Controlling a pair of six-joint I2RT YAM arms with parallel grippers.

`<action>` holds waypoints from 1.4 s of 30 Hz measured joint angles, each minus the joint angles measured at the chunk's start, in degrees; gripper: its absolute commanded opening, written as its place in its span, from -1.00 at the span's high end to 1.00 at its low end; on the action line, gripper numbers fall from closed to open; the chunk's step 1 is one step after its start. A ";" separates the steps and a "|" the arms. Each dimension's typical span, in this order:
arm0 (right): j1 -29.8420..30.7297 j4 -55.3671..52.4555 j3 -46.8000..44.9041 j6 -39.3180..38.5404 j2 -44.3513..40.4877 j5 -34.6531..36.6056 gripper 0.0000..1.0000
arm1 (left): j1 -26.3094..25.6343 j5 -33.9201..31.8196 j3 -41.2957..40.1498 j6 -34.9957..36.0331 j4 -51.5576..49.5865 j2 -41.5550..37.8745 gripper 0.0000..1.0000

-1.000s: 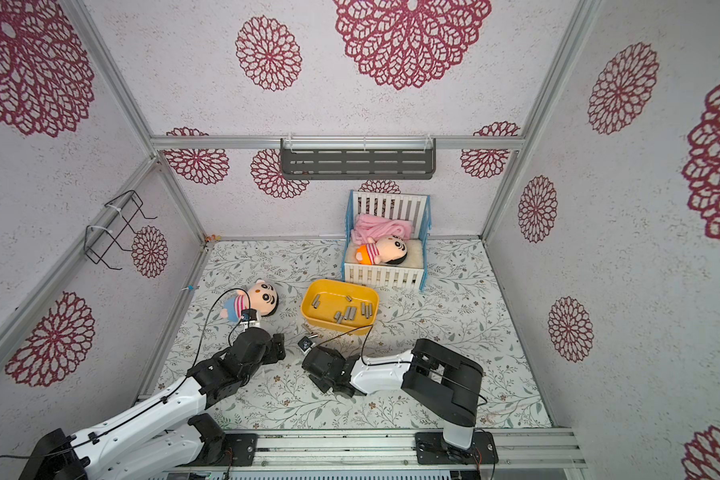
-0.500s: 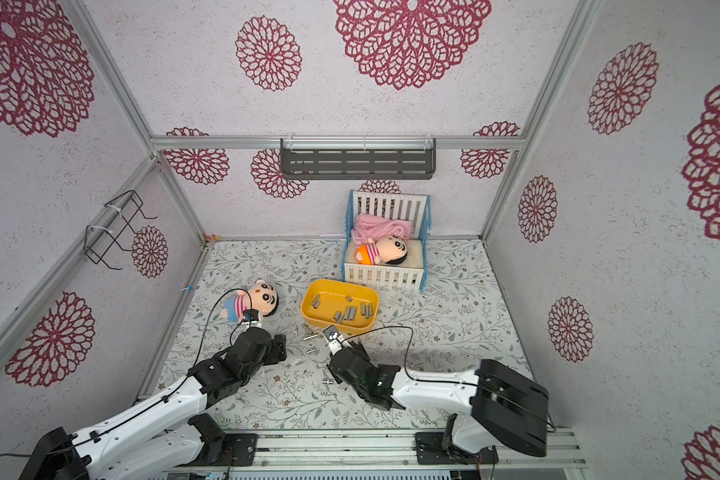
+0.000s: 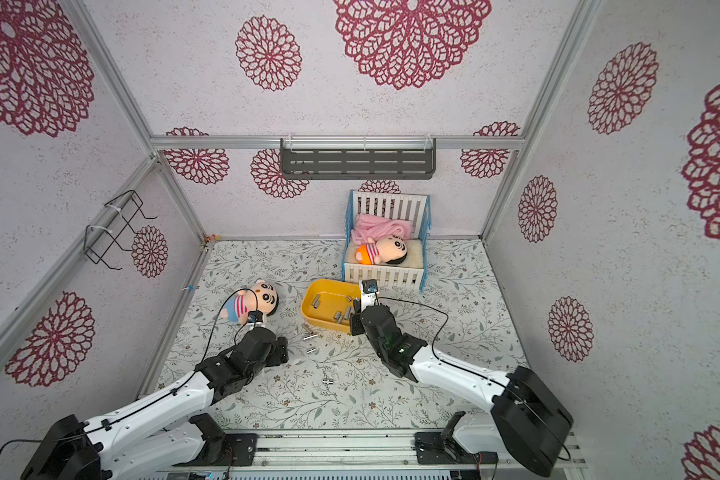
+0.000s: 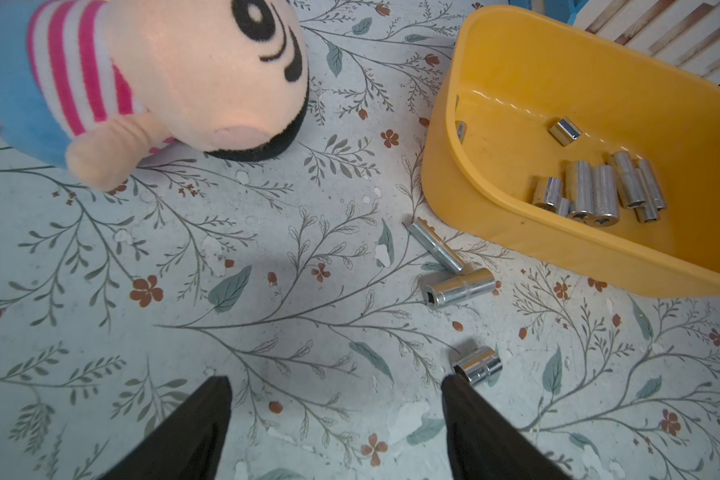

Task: Put the screws on the desktop into the storage box
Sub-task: Place the screw in the storage box.

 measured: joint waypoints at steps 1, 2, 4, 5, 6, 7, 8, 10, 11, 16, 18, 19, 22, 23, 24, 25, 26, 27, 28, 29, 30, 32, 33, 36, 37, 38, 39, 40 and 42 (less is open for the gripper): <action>-0.72 -0.98 0.59 0.07 2.51 -0.50 0.93 | 0.00 0.59 0.02 0.02 0.11 0.33 -0.69; -1.27 -1.77 0.98 0.09 4.44 -1.16 0.93 | 0.00 0.94 0.11 0.04 0.13 0.63 -0.69; -2.16 -3.02 1.20 0.09 7.32 -2.01 0.93 | 0.00 2.14 0.44 0.22 0.26 1.64 -0.68; -2.43 -3.61 1.20 0.09 8.07 -2.40 0.93 | 0.00 2.58 0.63 0.24 0.31 2.01 -0.68; -2.67 -4.15 1.27 0.09 8.61 -2.84 0.92 | 0.00 2.99 0.85 0.26 0.33 2.43 -0.68; -2.86 -4.59 1.42 0.09 9.11 -3.10 0.91 | 0.00 3.43 0.98 0.28 0.42 2.75 -0.68; -2.97 -4.85 1.66 0.09 9.49 -3.15 0.91 | 0.00 3.76 1.01 0.33 0.57 2.95 -0.68; -3.13 -5.05 2.54 0.09 10.40 -3.21 0.89 | 0.00 4.28 1.03 0.44 0.57 3.26 -0.68; -3.15 -5.07 2.97 0.09 10.75 -3.23 0.86 | 0.00 4.50 1.03 0.46 0.57 3.30 -0.68; -3.15 -5.05 3.61 0.07 11.15 -3.98 0.53 | 0.00 4.98 1.03 0.46 0.59 3.37 -0.68; -3.19 -5.09 3.58 -0.02 11.13 -4.37 0.44 | 0.00 4.98 1.05 0.48 0.63 3.37 -0.68; -3.21 -5.05 3.54 0.00 11.08 -4.48 0.39 | 0.00 5.01 1.05 0.50 0.66 3.37 -0.68; -3.26 -4.98 3.34 0.02 10.82 -4.61 0.26 | 0.00 4.98 1.05 0.63 0.70 3.37 -0.68; -3.26 -4.94 3.19 -0.02 10.64 -4.66 0.25 | 0.00 4.98 1.05 0.66 0.70 3.37 -0.68; -3.26 -4.94 2.99 0.02 10.43 -4.68 0.25 | 0.00 4.98 1.05 0.66 0.70 3.37 -0.68; -3.26 -4.94 2.86 0.04 10.25 -4.66 0.24 | 0.00 4.98 1.05 0.68 0.70 3.37 -0.68; -3.26 -4.90 2.75 0.02 10.05 -4.68 0.24 | 0.00 4.98 1.05 0.70 0.70 3.37 -0.68; -3.26 -4.81 2.62 0.02 9.86 -4.76 0.23 | 0.00 4.98 1.07 0.70 0.72 3.37 -0.68; -3.26 -4.66 2.47 0.02 9.64 -4.87 0.23 | 0.00 4.98 1.07 0.72 0.72 3.37 -0.68; -3.26 -4.48 2.32 0.02 9.46 -5.07 0.23 | 0.00 4.98 1.07 0.74 0.72 3.37 -0.68; -3.26 -4.39 2.14 0.00 9.25 -5.33 0.23 | 0.00 4.98 1.07 0.79 0.72 3.37 -0.68; -3.26 -3.78 1.51 0.00 8.59 -6.16 0.22 | 0.00 4.98 1.07 0.85 0.72 3.37 -0.68; -3.23 -3.54 1.18 -0.02 8.20 -6.45 0.21 | 0.00 4.98 1.07 0.85 0.72 3.37 -0.68; -2.45 -3.50 0.07 0.02 6.08 -7.45 0.16 | 0.00 4.94 1.07 0.85 0.72 3.34 -0.68; -1.77 -3.96 -0.07 0.00 5.03 -7.63 0.13 | 0.00 4.92 1.07 0.87 0.72 3.34 -0.68; -0.87 -4.42 -0.09 0.04 4.09 -7.58 0.09 | 0.00 4.87 1.07 0.85 0.70 3.32 -0.68; 0.68 -4.98 -0.09 -0.04 2.69 -7.61 0.05 | 0.00 4.85 1.07 0.87 0.70 3.30 -0.68; 2.36 -5.57 -0.11 -0.13 1.25 -7.58 0.03 | 0.00 4.83 1.07 0.87 0.70 3.26 -0.68; 5.95 -6.86 -0.11 -0.09 -1.66 -7.74 0.01 | 0.00 4.83 1.07 0.87 0.72 3.17 -0.68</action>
